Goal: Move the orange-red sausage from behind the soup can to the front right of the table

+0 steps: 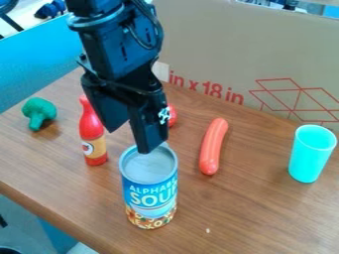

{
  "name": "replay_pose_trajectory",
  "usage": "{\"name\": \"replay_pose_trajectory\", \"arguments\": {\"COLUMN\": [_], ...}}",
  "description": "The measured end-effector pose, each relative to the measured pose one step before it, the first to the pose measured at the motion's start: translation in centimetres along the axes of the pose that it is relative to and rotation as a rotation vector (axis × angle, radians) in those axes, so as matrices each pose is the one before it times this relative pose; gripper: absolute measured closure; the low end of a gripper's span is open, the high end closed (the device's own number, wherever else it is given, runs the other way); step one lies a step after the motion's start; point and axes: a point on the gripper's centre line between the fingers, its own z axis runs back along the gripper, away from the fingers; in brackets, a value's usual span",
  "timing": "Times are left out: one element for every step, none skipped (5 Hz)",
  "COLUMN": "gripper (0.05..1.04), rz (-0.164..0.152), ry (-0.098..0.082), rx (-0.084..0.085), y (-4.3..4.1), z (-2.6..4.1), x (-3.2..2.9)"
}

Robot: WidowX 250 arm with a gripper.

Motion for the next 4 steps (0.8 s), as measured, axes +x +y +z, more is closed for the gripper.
{"name": "replay_pose_trajectory", "arguments": {"gripper": [0.082, 0.082, 0.082, 0.082], "rz": [0.001, 0.0644, 0.0828, 0.1063], "ry": [0.0165, -0.0317, -0.0597, -0.0878], "rx": [-0.0027, -0.0428, -0.0007, 0.012], "y": [0.024, 0.086, 0.072, 0.06], "z": [-0.374, -0.457, 0.126, -0.397], "x": [-0.211, 3.087, 3.572, 2.575]}}
